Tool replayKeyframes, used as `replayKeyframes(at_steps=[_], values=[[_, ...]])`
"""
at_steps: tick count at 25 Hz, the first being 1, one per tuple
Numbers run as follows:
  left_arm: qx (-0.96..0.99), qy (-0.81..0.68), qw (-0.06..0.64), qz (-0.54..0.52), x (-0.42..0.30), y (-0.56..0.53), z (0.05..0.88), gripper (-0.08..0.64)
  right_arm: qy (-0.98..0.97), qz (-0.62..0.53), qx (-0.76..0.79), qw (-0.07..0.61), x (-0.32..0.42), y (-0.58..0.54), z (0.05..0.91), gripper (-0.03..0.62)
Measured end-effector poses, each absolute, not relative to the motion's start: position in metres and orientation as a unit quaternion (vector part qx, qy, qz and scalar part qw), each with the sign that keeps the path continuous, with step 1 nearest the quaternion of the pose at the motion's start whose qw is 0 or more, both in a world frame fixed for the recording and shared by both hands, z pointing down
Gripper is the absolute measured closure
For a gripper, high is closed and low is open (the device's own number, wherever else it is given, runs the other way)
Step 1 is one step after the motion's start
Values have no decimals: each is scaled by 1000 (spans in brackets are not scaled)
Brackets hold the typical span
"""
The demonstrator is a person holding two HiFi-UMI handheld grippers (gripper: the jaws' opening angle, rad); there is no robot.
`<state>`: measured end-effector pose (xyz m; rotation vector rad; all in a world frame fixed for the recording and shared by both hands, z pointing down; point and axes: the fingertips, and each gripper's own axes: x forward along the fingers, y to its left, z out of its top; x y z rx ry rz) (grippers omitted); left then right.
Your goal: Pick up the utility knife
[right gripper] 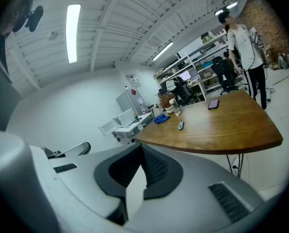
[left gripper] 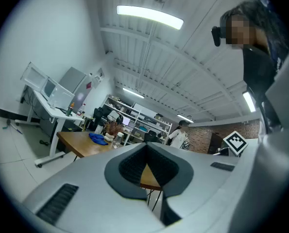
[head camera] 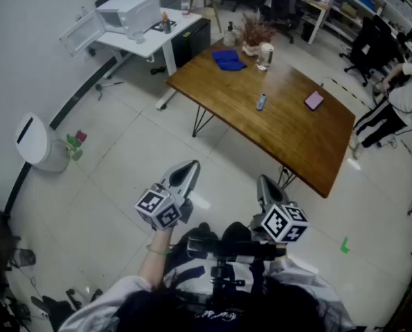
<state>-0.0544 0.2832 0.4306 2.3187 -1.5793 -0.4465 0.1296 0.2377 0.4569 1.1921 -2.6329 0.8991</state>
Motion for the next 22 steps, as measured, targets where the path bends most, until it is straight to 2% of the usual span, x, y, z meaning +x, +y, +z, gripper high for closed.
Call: replayKeyframes(at_steps=[11, 15, 22], values=[[815, -526, 187, -154, -76, 221, 456, 552, -862, 296, 403, 80, 105, 158, 481, 584], [810, -531, 199, -151, -89, 172, 461, 552, -868, 297, 390, 77, 91, 99, 489, 563], [814, -526, 200, -148, -86, 58, 449, 552, -868, 320, 375, 61, 84, -26, 487, 561]])
